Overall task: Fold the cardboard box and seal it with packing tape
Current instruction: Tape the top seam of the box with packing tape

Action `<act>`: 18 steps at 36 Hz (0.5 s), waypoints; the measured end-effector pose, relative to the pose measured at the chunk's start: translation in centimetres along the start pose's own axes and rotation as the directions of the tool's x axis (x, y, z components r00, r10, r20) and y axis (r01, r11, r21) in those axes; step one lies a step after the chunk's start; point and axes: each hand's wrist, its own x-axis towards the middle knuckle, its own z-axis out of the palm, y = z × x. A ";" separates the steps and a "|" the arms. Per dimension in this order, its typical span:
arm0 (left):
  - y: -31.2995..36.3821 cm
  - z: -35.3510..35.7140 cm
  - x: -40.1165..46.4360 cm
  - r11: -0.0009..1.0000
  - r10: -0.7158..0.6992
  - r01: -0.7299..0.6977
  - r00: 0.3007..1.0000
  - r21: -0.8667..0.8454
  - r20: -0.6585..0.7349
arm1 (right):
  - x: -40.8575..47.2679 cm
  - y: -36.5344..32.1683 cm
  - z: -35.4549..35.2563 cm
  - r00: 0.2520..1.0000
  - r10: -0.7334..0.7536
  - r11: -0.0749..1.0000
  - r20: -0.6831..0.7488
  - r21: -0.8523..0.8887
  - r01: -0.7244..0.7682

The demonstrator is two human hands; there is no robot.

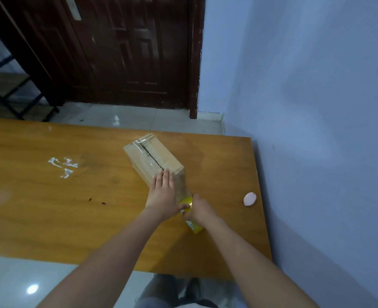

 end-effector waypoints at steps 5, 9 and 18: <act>0.0 0.4 0.3 1.000 -0.007 0.007 1.000 -0.014 -0.011 | 0.3 -0.1 -0.2 1.000 0.004 0.998 0.007 -0.056 -0.004; 0.0 0.6 0.3 1.000 -0.006 0.006 1.000 0.009 -0.030 | 0.2 -0.1 0.1 1.000 0.020 0.998 0.006 -0.058 -0.020; 0.3 0.6 0.3 0.998 -0.019 0.021 0.999 0.060 -0.037 | 0.3 -0.3 0.4 0.999 0.029 0.998 0.030 -0.057 -0.027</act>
